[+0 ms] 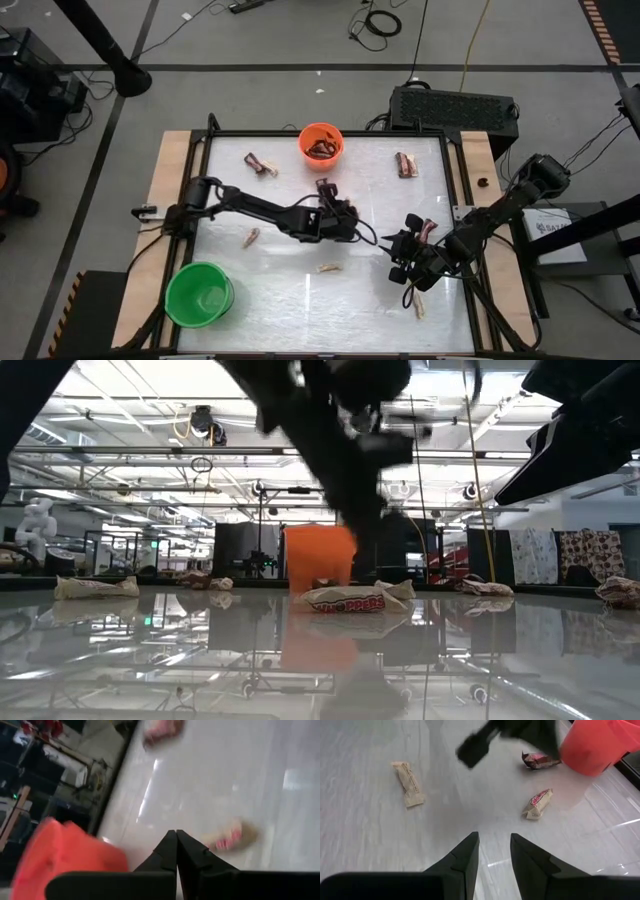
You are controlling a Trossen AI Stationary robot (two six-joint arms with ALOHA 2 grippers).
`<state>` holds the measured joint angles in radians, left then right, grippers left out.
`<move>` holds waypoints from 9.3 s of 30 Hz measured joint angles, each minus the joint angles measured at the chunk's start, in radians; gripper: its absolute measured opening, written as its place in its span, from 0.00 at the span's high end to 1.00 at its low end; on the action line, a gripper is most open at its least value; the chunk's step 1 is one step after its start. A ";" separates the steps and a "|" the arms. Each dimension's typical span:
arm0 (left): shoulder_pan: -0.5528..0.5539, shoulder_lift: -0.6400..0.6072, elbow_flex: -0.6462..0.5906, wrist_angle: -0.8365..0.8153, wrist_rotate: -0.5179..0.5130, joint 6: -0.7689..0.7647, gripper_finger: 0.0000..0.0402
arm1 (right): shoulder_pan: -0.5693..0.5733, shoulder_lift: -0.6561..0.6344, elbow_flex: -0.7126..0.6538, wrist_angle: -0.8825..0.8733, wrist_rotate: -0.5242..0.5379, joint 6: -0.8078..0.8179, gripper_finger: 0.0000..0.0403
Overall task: Sort candy by brand, put in halloween buckets
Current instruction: Put the brown chocolate bar into the orange bucket
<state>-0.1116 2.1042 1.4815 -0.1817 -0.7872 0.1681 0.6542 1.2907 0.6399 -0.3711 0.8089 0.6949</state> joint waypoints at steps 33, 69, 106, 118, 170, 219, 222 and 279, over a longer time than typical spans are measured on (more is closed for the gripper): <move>0.076 0.026 -0.008 -0.374 0.226 0.056 0.25 | 0.000 0.000 -0.001 0.001 0.001 0.000 0.74; 0.075 0.036 0.061 -0.344 0.137 0.127 0.99 | 0.000 0.000 0.000 0.002 0.001 -0.002 0.74; 0.533 -0.267 0.019 -0.280 0.600 0.077 1.00 | -0.009 -0.011 -0.002 -0.039 0.262 -0.186 0.74; 0.579 -0.269 -0.054 -0.217 0.588 0.075 0.97 | -0.081 -0.060 -0.001 -0.062 0.231 -0.175 0.74; 0.032 0.414 0.355 0.643 0.691 -0.108 0.59 | -0.010 -0.060 0.216 -1.090 -0.414 0.484 0.74; 0.059 0.727 0.783 0.456 0.720 -0.216 0.59 | -0.013 -0.267 0.216 -1.070 -0.570 0.525 0.74; 0.059 0.756 0.820 0.438 0.748 -0.237 0.59 | -0.013 -0.266 0.216 -1.067 -0.570 0.528 0.74; 0.134 0.152 0.874 -0.816 0.484 -0.115 1.00 | 0.022 -0.266 0.215 -0.942 -0.204 0.332 0.74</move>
<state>0.0224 2.2560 2.3550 -0.9976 -0.3032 0.0529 0.6762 1.0245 0.8547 -1.3133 0.6049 1.0270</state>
